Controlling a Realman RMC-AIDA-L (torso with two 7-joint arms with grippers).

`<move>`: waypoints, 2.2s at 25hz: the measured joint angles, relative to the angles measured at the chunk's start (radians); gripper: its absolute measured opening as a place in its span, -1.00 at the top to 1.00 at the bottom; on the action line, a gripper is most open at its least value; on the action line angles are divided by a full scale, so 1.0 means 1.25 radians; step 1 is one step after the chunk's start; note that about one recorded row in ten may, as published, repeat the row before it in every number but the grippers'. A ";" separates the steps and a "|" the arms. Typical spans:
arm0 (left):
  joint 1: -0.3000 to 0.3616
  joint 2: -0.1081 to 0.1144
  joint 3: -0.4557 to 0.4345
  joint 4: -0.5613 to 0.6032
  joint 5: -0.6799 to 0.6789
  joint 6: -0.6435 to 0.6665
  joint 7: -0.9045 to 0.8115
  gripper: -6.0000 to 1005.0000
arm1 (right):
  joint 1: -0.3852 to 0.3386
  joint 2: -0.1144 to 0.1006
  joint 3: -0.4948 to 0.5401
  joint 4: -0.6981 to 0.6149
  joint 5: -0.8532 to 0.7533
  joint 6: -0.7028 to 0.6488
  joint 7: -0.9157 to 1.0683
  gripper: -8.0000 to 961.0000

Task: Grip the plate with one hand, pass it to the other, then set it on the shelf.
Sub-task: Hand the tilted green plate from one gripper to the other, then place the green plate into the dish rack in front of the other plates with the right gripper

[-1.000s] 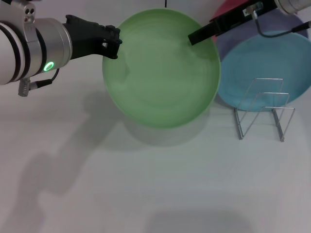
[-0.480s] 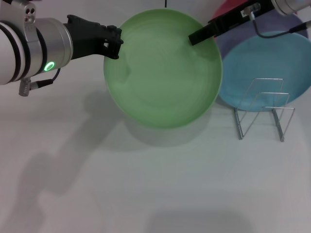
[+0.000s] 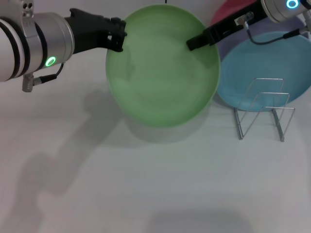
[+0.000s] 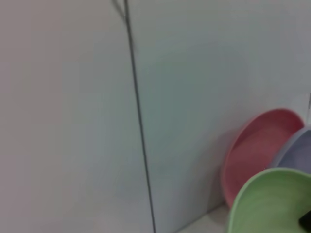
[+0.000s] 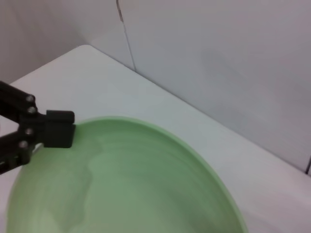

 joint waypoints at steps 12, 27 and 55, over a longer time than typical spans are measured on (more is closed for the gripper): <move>0.043 -0.004 0.060 -0.030 -0.023 0.125 0.075 0.40 | -0.061 0.018 -0.008 -0.113 -0.022 -0.024 0.010 0.57; 0.115 -0.003 0.067 -0.015 -0.009 0.265 0.079 -0.54 | -0.101 0.014 -0.011 -0.249 -0.061 -0.053 -0.064 0.91; 0.208 -0.007 0.260 0.343 -0.015 0.949 0.047 -0.72 | -0.212 0.054 0.032 -0.627 -0.098 -0.124 -0.594 0.91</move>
